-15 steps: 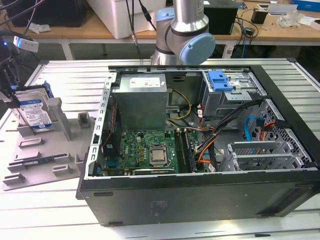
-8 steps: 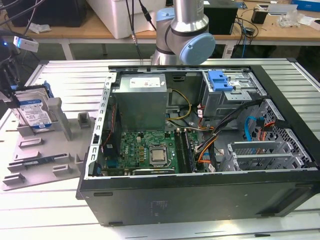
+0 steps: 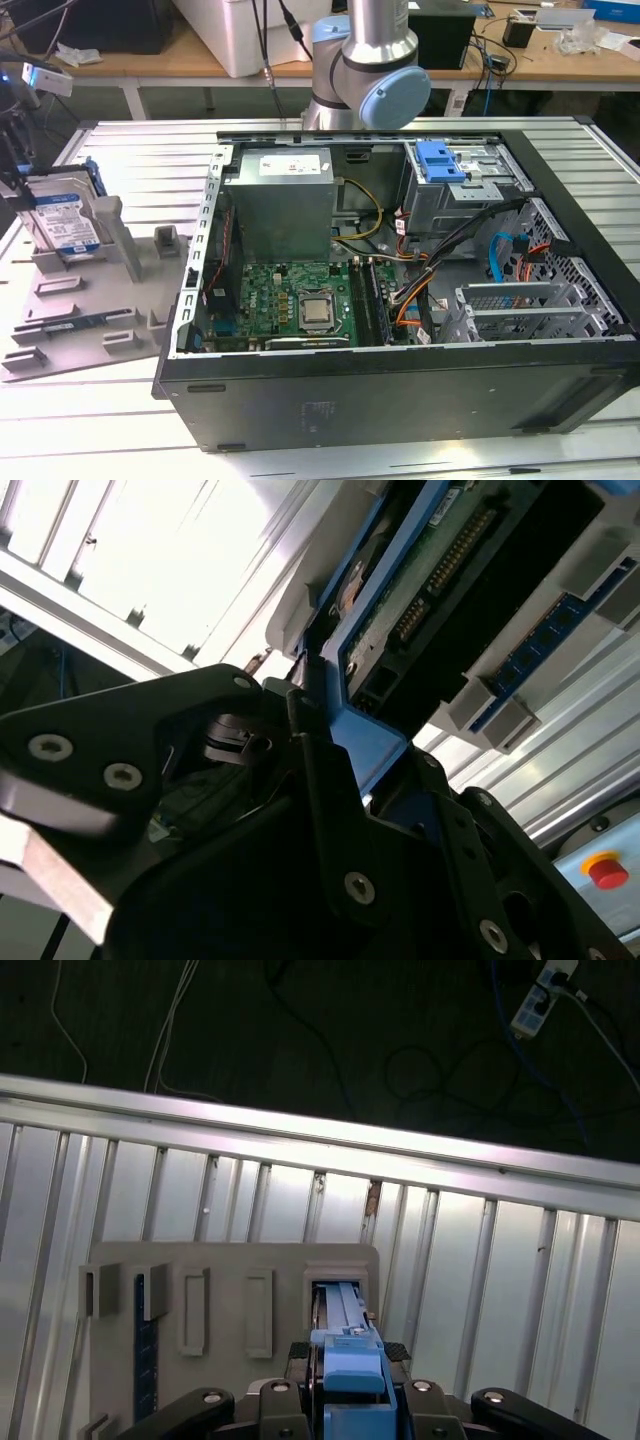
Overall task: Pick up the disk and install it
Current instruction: 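Pick up the disk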
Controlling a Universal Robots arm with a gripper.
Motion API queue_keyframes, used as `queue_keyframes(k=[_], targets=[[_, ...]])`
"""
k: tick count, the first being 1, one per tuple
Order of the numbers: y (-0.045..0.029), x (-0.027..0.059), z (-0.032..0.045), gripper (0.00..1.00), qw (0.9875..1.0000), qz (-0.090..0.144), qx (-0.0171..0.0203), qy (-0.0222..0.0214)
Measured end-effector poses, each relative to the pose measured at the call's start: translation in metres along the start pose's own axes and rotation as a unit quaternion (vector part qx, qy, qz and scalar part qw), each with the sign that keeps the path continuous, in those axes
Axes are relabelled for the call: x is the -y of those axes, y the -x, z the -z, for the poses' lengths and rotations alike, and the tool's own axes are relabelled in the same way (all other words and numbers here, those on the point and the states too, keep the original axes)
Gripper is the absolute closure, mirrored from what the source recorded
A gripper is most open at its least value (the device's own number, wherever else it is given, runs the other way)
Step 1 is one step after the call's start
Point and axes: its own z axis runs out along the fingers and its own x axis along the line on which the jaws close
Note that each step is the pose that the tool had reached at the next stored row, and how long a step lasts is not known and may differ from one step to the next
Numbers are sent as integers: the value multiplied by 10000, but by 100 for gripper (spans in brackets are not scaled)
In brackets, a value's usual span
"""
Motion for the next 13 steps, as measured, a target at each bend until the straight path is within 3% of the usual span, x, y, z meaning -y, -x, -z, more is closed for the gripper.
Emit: queue_keyframes(k=[6,9,13], targets=[[-15,-7,136,63,10000,0,0,0],[-18,-9,165,63,10000,1,0,0],[-30,-15,279,63,10000,0,0,0]])
